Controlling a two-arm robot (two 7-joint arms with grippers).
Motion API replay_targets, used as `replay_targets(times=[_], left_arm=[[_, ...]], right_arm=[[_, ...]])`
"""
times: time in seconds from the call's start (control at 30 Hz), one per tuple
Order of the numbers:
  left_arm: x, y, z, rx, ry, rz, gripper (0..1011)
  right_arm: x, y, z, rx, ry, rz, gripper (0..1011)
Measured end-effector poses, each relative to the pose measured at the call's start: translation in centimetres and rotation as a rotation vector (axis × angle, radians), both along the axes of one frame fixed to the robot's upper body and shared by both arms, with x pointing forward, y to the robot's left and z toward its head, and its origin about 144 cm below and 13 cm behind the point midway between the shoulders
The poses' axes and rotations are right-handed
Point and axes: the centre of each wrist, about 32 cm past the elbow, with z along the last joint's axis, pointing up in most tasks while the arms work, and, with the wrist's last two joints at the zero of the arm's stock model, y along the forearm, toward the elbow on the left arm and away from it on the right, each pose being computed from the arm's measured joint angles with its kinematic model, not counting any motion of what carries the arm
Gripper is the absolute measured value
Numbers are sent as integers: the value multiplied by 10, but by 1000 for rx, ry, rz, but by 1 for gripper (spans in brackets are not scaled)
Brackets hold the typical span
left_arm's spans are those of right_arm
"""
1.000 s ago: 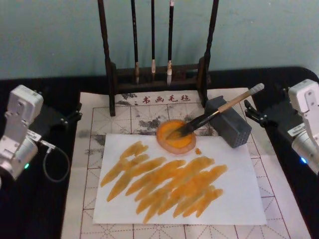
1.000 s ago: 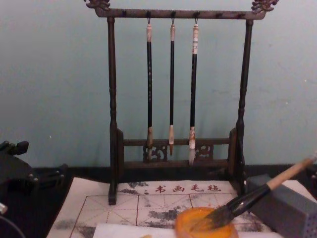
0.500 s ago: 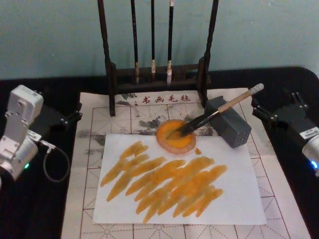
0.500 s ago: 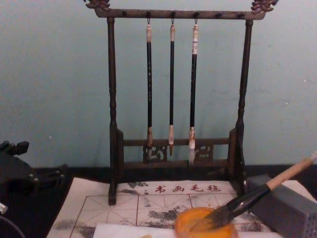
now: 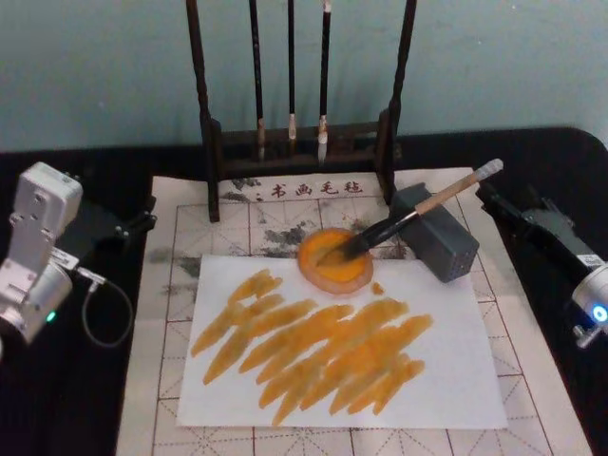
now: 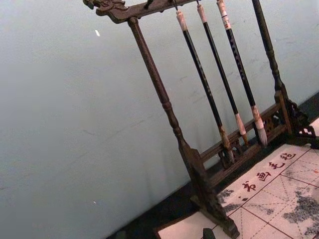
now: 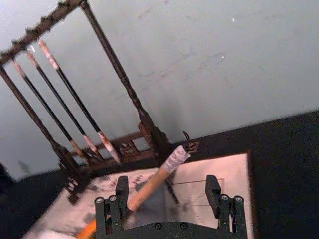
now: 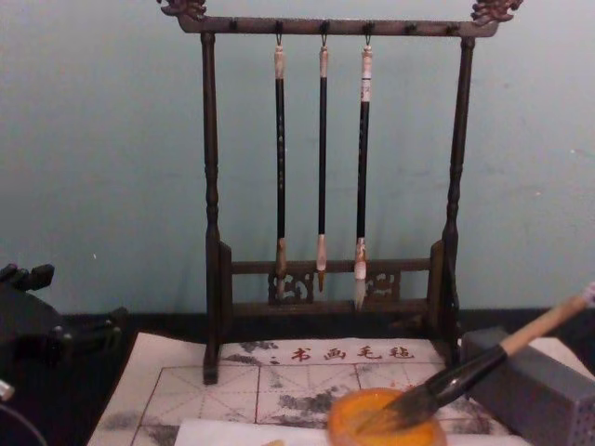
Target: Pick up the brush from the inkstone, write on the paper, then place the brush back to its original position.
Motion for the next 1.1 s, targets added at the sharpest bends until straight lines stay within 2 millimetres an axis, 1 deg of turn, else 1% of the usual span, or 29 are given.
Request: replay_targets(times=[0.13, 0.3, 0.6, 0.77, 1.1], left_arm=[[0, 0, 0, 0, 0, 0, 1001], [0, 0, 0, 0, 0, 0, 1001], [0, 0, 0, 0, 0, 0, 1001], [0, 0, 0, 0, 0, 0, 1001], [0, 0, 0, 0, 0, 0, 1001]], right_arm=[[6, 1, -3, 106, 29, 26, 1000], [13, 3, -6, 179, 53, 49, 1000], [29, 10, -16, 384, 124, 105, 1000], [35, 13, -20, 454, 141, 120, 1000], [42, 17, -25, 520, 164, 117, 1000]])
